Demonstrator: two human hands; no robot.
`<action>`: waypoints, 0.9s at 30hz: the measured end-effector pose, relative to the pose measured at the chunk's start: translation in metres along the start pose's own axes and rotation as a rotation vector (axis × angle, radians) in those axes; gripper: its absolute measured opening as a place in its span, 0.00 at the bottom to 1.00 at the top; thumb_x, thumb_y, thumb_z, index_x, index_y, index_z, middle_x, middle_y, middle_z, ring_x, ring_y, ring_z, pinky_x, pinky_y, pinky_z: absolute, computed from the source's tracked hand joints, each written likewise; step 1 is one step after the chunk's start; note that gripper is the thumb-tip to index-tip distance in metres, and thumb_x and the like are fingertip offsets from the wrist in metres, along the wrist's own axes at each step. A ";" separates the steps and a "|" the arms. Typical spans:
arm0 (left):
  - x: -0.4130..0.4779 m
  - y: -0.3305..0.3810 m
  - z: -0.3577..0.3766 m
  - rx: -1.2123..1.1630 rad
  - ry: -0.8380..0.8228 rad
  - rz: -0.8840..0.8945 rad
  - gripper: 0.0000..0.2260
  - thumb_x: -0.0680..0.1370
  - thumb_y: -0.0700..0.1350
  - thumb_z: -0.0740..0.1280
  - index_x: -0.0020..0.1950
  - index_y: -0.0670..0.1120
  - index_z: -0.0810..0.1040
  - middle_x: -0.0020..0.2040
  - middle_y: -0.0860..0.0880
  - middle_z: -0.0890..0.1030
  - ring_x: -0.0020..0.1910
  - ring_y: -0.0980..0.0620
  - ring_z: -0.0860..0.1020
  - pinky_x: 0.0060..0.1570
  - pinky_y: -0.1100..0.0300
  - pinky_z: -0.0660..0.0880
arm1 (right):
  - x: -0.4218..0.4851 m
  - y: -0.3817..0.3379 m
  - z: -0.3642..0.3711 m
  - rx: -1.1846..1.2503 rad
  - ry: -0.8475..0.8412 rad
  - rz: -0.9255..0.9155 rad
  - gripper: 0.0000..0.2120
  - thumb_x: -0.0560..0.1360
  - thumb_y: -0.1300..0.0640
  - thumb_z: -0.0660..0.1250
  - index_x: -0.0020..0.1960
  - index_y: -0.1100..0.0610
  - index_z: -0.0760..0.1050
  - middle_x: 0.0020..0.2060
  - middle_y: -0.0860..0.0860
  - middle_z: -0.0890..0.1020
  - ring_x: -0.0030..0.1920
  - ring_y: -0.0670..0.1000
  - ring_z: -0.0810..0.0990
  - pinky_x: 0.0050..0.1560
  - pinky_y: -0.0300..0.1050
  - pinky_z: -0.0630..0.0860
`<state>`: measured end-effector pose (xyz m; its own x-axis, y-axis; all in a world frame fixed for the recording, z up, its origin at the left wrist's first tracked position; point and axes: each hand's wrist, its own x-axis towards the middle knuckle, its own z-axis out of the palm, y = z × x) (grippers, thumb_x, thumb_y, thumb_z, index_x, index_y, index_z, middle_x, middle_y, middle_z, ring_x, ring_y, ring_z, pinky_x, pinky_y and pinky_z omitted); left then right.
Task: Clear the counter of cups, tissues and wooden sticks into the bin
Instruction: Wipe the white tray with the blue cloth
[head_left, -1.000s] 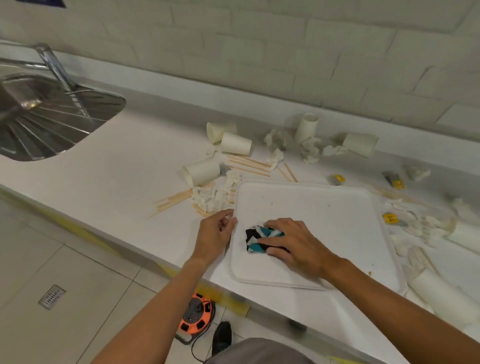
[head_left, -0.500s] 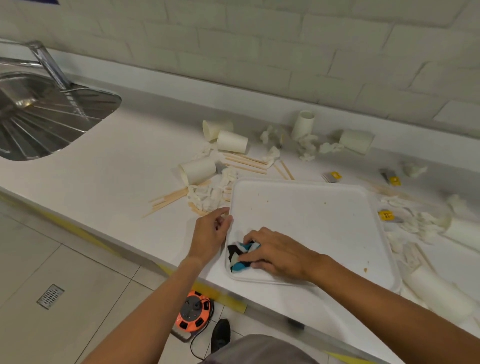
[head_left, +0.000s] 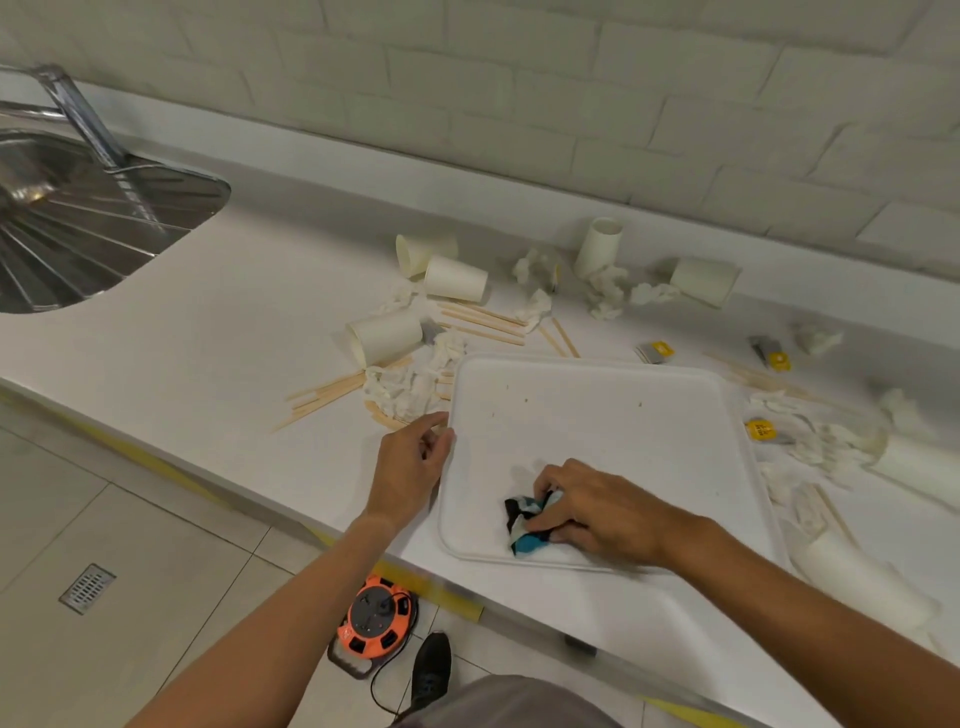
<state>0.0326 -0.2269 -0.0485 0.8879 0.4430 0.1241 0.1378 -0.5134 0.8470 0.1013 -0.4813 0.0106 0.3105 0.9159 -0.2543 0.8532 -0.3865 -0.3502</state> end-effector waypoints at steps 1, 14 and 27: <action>0.000 0.000 0.000 -0.002 0.000 -0.004 0.13 0.79 0.46 0.68 0.62 0.45 0.80 0.35 0.53 0.80 0.33 0.55 0.77 0.37 0.67 0.73 | 0.004 -0.007 0.004 0.013 0.006 -0.019 0.15 0.81 0.48 0.61 0.66 0.38 0.74 0.61 0.43 0.69 0.56 0.45 0.67 0.53 0.42 0.71; -0.001 0.000 0.001 -0.027 -0.004 -0.032 0.13 0.79 0.47 0.67 0.63 0.46 0.80 0.36 0.53 0.80 0.35 0.54 0.79 0.43 0.57 0.79 | -0.028 0.021 -0.004 0.003 -0.033 0.082 0.15 0.81 0.47 0.61 0.66 0.35 0.73 0.60 0.40 0.68 0.58 0.44 0.67 0.54 0.40 0.71; 0.004 -0.003 -0.004 -0.049 -0.053 -0.029 0.12 0.79 0.47 0.68 0.62 0.48 0.80 0.38 0.50 0.82 0.37 0.51 0.80 0.43 0.54 0.80 | 0.053 -0.024 0.012 0.041 0.182 0.064 0.16 0.81 0.50 0.60 0.68 0.44 0.74 0.61 0.48 0.71 0.56 0.50 0.69 0.51 0.46 0.73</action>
<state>0.0339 -0.2201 -0.0485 0.9059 0.4171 0.0726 0.1433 -0.4634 0.8745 0.0920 -0.4251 -0.0056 0.4371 0.8925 -0.1111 0.8130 -0.4449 -0.3757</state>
